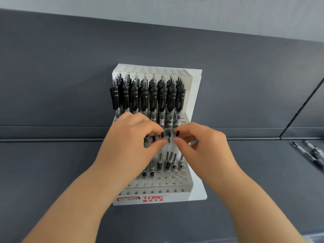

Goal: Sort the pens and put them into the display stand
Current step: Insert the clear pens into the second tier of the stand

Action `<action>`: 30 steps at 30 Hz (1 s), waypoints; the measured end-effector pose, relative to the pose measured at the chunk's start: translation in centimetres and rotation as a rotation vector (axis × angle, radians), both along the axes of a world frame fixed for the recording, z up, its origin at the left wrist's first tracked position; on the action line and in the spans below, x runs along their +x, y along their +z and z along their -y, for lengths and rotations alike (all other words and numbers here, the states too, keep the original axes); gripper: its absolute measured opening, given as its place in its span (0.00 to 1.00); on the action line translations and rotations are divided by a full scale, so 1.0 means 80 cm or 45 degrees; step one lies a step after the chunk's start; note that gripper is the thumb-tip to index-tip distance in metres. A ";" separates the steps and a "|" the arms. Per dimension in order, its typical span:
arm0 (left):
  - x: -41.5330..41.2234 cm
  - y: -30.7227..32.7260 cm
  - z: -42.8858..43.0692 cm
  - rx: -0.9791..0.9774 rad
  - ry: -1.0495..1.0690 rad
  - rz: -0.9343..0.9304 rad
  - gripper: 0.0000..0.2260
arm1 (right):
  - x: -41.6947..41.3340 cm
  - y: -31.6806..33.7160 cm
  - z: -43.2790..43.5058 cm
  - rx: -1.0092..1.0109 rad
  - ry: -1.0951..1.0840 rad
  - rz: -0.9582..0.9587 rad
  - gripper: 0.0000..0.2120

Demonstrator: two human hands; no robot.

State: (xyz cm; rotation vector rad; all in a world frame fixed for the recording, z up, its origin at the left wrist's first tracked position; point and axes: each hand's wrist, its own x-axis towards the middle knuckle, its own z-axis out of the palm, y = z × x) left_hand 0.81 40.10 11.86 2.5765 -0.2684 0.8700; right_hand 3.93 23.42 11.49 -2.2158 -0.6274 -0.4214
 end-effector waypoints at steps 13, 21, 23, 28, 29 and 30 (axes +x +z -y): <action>0.008 -0.001 -0.004 0.049 0.022 0.044 0.09 | 0.009 -0.008 -0.004 -0.065 -0.035 0.082 0.07; -0.006 -0.009 0.016 0.148 -0.049 0.111 0.06 | 0.009 -0.015 0.011 -0.027 -0.051 0.096 0.06; -0.006 -0.015 0.027 0.172 -0.071 0.122 0.06 | 0.009 -0.018 0.018 -0.028 -0.057 0.094 0.06; -0.001 -0.022 0.056 0.257 -0.058 0.118 0.12 | 0.009 -0.028 0.045 -0.079 -0.062 0.117 0.07; 0.000 -0.022 0.064 0.276 -0.055 0.119 0.13 | 0.010 -0.031 0.053 -0.088 -0.066 0.122 0.07; 0.001 -0.023 0.073 0.287 -0.056 0.124 0.13 | 0.012 -0.033 0.063 -0.091 -0.070 0.119 0.07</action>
